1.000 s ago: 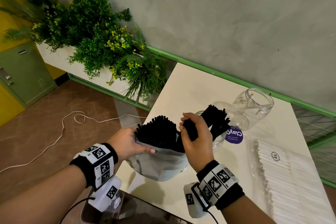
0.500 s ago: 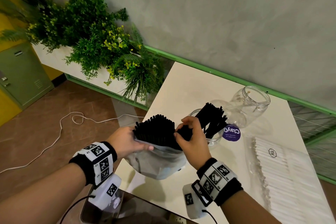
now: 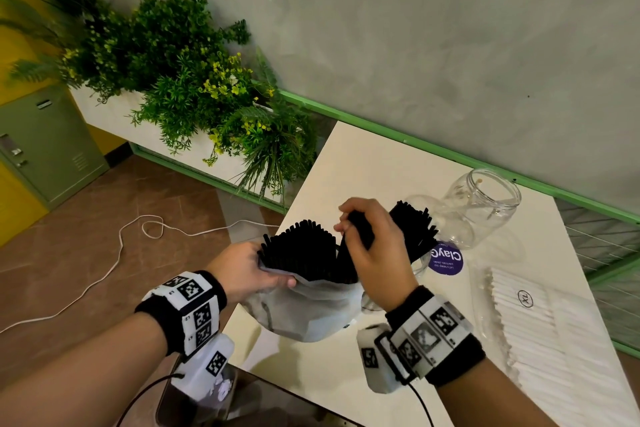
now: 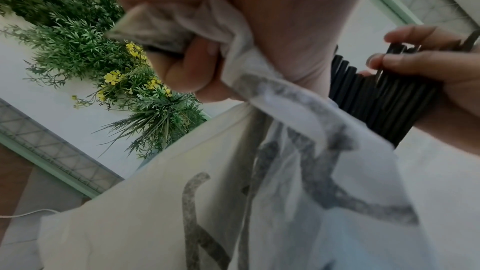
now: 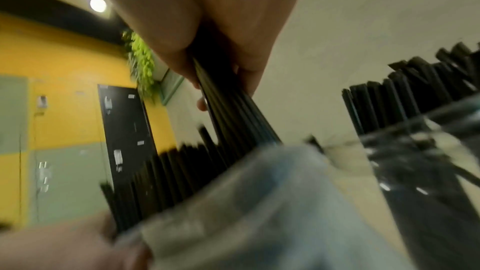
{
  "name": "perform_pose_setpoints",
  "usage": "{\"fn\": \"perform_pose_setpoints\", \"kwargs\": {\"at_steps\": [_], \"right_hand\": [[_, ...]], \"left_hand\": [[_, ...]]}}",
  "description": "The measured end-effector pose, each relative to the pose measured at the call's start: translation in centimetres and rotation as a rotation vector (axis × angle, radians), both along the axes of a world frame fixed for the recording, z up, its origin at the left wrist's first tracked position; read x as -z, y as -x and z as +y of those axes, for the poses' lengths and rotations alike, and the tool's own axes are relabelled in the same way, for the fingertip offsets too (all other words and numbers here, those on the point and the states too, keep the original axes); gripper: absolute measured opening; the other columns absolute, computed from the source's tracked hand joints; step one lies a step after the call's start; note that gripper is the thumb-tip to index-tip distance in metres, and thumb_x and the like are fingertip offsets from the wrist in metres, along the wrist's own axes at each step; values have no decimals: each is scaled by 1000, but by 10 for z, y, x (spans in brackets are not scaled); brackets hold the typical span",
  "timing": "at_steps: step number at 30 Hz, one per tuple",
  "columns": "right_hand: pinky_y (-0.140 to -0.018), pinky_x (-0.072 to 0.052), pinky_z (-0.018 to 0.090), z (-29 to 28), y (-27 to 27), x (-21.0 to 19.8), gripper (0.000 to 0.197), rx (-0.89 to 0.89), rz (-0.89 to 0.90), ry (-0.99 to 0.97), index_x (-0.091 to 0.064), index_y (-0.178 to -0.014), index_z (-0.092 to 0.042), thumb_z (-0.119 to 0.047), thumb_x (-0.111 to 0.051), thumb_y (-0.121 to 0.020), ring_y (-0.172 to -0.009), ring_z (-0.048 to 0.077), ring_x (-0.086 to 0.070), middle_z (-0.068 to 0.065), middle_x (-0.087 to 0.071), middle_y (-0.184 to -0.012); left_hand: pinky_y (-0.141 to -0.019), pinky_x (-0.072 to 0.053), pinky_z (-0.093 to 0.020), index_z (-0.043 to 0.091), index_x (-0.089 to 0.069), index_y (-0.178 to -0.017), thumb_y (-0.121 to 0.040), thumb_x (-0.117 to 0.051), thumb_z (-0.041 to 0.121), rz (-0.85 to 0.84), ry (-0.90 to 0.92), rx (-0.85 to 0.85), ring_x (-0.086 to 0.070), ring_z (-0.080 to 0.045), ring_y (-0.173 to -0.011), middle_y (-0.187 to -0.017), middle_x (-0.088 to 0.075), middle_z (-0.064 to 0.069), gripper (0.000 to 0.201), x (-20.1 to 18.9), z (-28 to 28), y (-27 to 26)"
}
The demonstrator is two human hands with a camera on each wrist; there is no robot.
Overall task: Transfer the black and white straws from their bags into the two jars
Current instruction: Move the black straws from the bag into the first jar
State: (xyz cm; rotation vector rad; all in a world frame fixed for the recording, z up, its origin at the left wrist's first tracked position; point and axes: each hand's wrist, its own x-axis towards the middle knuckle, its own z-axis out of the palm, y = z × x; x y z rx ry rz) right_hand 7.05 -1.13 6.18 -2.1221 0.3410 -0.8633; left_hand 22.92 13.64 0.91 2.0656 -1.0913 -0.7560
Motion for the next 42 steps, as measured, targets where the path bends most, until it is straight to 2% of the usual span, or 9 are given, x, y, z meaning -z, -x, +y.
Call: {"fn": "perform_pose_setpoints", "kwargs": {"at_steps": [8, 14, 18, 25, 28, 30, 33, 37, 42], "right_hand": [[-82, -53, 55, -18, -5, -67, 31, -11, -126, -187, -51, -104, -20, 8, -43, -94, -88, 21, -68, 2, -54, -93], [-76, -57, 51, -35, 6, -97, 28, 41, -274, -269, -46, -99, -16, 12, -43, -94, -78, 24, -65, 7, -51, -91], [-75, -58, 46, -51, 19, -103, 28, 76, -345, -252, -44, -99, -17, 10, -42, -95, -79, 24, -64, 5, -50, -96], [-79, -56, 54, -68, 38, -97, 31, 340, -498, -44, -42, -97, -23, 8, -40, -93, -82, 15, -64, -11, -56, -94], [-77, -57, 46, -69, 44, -81, 41, 412, -504, 80, -45, -96, -37, 4, -42, -90, -92, 28, -61, 12, -50, -107], [-77, -56, 36, -69, 46, -69, 39, 435, -478, 185, -48, -92, -28, 10, -41, -86, -93, 32, -59, 15, -43, -108], [-85, -48, 19, -65, 46, -50, 25, 462, -426, 262, -49, -91, -3, 17, -39, -82, -92, 21, -57, -2, -36, -107], [-90, -42, 16, -58, 44, -39, 24, 521, -370, 219, -52, -89, -1, 17, -41, -79, -101, -6, -48, 4, -39, -105], [-86, -49, 27, -55, 42, -43, 27, 502, -408, 240, -55, -92, 3, 23, -41, -79, -96, -7, -49, -6, -35, -106]], "left_hand": [[-76, -52, -23, 35, -65, -97, -42, -64, 80, -17, -57, 11, -63, -3, -88, -91, -70, 11, 71, 11, -2, -8], [-70, -50, -17, 40, -61, -87, -43, -66, 77, 9, -51, 20, -64, -4, -86, -89, -71, 8, 58, 6, -3, -8], [-63, -42, -4, 39, -63, -94, -34, -58, 91, 32, -29, 25, -63, 2, -86, -89, -70, 13, 79, 7, -4, -10], [-67, -50, -14, 27, -68, -98, -30, -58, 92, 46, -29, 30, -65, 1, -79, -86, -73, 6, 95, 10, -2, -12], [-59, -47, -8, 25, -68, -94, -30, -60, 90, 77, -21, 37, -65, 4, -70, -79, -73, 5, 92, 8, -2, -10], [-57, -42, -4, 32, -66, -91, -27, -57, 93, 84, -6, 33, -63, 10, -72, -80, -72, 11, 88, 5, -2, -9], [-59, -42, -3, 39, -61, -92, -24, -51, 97, 58, -10, 45, -59, 12, -73, -81, -67, 19, 89, 2, -4, -8], [-60, -43, -4, 34, -64, -98, -25, -49, 98, 30, -24, 56, -57, 14, -75, -82, -66, 19, 98, 1, -5, -8], [-60, -41, -2, 46, -57, -83, -29, -50, 97, 18, -32, 57, -57, 18, -74, -82, -64, 24, 74, -2, -5, -7]]}}
